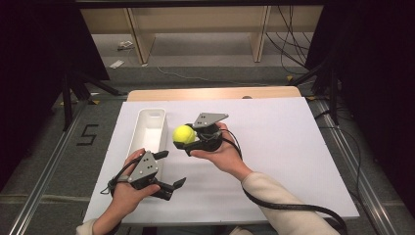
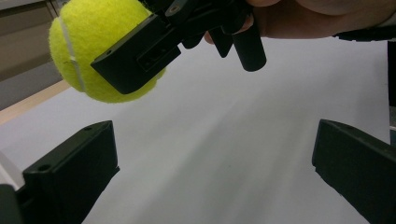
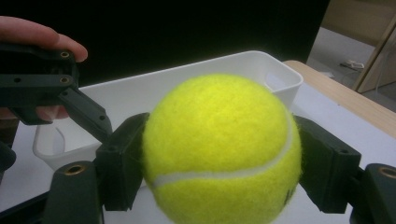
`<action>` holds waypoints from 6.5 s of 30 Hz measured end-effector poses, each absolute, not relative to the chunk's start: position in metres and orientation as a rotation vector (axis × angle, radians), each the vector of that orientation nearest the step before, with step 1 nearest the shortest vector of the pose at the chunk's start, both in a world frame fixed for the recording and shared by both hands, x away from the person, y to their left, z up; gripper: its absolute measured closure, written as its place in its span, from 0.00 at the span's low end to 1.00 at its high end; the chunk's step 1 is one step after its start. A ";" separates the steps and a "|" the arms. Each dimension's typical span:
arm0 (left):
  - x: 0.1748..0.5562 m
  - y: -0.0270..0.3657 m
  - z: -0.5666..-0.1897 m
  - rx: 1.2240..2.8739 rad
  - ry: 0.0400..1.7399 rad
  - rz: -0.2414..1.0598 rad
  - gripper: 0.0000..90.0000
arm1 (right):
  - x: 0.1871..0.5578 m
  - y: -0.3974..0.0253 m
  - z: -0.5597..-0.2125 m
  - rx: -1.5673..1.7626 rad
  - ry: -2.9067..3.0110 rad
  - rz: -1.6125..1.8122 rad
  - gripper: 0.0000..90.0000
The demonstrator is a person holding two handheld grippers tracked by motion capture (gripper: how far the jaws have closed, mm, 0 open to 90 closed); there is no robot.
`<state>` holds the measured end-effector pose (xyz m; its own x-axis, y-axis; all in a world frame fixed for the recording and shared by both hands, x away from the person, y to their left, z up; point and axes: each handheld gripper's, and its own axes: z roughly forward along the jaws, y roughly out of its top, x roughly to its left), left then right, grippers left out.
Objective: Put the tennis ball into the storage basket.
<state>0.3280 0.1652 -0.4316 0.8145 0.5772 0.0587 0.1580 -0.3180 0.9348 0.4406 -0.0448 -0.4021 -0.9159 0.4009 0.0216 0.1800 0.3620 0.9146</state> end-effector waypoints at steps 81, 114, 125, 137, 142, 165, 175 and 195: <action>0.334 0.169 -0.427 1.921 0.450 0.582 0.00 | 0.447 -0.014 -0.398 0.498 2.428 1.597 0.29; 0.326 0.164 -0.432 1.887 0.550 0.462 0.00 | 0.452 -0.001 -0.387 0.476 2.421 1.612 0.29; 0.326 0.163 -0.432 1.891 0.547 0.466 0.00 | 0.454 0.004 -0.386 0.469 2.424 1.612 0.29; 0.326 0.163 -0.432 1.891 0.546 0.462 0.00 | 0.456 0.011 -0.384 0.455 2.426 1.611 0.29; 0.326 0.163 -0.432 1.892 0.546 0.463 0.00 | 0.456 0.013 -0.382 0.450 2.427 1.610 0.29; 0.325 0.163 -0.432 1.893 0.541 0.458 0.00 | 0.458 0.022 -0.379 0.439 2.445 1.603 0.29; 0.325 0.162 -0.432 1.896 0.541 0.456 0.00 | 0.459 0.025 -0.379 0.436 2.454 1.603 0.29; 0.325 0.162 -0.432 1.898 0.540 0.453 0.00 | 0.461 0.033 -0.377 0.429 2.462 1.609 0.29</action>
